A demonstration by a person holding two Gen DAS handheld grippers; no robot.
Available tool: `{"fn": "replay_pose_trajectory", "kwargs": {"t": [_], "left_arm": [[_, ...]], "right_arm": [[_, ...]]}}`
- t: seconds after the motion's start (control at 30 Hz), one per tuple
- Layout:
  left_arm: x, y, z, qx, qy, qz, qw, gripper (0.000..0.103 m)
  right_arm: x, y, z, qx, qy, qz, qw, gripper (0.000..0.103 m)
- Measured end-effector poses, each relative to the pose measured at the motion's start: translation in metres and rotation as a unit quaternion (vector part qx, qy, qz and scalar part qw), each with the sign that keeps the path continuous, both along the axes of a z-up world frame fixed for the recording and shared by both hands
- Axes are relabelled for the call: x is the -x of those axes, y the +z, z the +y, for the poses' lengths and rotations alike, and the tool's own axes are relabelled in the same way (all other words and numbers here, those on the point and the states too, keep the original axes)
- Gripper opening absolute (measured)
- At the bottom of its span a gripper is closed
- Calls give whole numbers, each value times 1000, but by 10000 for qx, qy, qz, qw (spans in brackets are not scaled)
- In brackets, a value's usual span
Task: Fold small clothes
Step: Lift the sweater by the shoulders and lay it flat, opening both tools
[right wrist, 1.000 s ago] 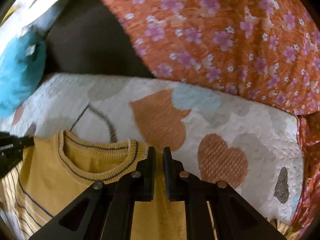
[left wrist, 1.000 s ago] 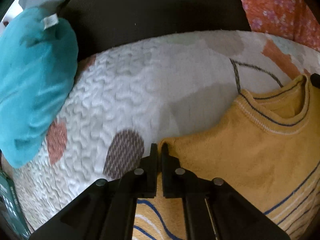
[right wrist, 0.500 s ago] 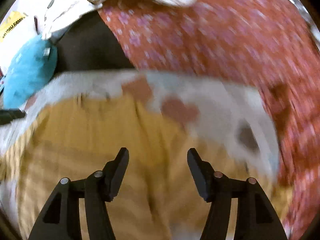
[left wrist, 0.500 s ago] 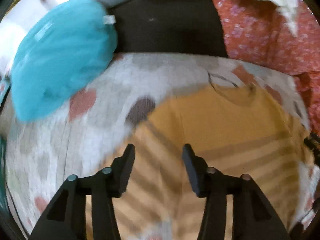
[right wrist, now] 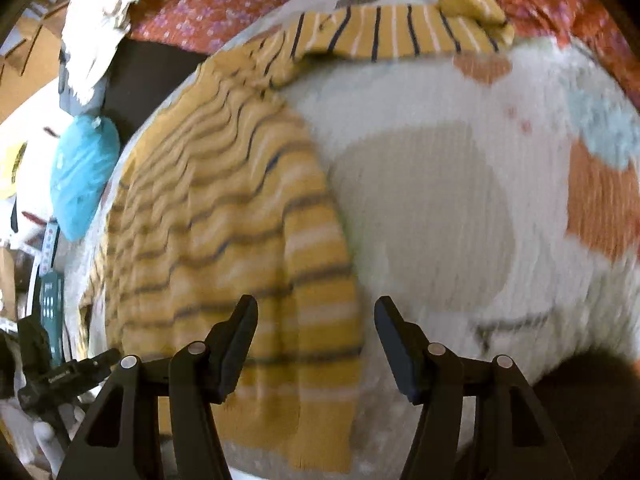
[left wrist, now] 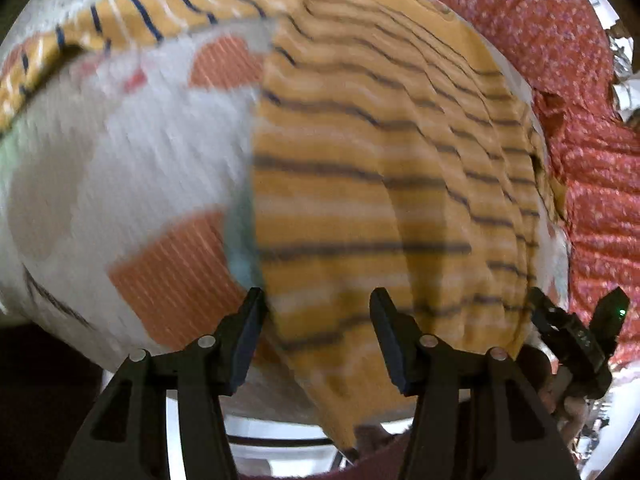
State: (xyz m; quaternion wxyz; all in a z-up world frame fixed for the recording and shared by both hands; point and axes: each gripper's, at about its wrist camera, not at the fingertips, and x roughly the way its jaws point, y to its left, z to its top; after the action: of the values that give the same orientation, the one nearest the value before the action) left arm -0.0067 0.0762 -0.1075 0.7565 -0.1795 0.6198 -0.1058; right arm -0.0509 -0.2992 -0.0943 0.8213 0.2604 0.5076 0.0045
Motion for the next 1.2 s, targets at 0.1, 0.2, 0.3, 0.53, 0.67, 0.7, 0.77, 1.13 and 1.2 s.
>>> {"fn": "replay_pose_trajectory", "kwargs": {"t": [0.1,0.2,0.3,0.53,0.67,0.7,0.77,1.13,1.2], "left_arm": [[12,1,-19,-37,-185,-77,9998,62],[15,0,-35,-206,-202,-105,9995,68],[14,-2,-40,-438,-162,-85,9989,67],[18,24,-26,-426,-14,-11,9991,8],[30,50,-10,-477,138,-170,9986,7],[37,55,-1,-483,235,-191,9984,7],[41,57,8,-504,372,-134,9979,7],[74,51,51,-243,746,-106,9969,15],[77,69,53,-353,719,-394,9960,26]], "right_arm": [[15,-9,10,-10,58,46,10000,65],[24,-11,21,137,157,12,9998,65],[28,-12,31,212,223,-56,9995,67],[31,-4,46,244,542,-42,9982,14],[41,11,51,-130,745,-12,9971,14],[46,13,53,-180,828,21,9964,14],[57,14,59,-262,991,150,9946,14],[78,-19,52,-701,1169,1026,9853,43],[79,-6,39,-681,1052,726,9895,43]]}}
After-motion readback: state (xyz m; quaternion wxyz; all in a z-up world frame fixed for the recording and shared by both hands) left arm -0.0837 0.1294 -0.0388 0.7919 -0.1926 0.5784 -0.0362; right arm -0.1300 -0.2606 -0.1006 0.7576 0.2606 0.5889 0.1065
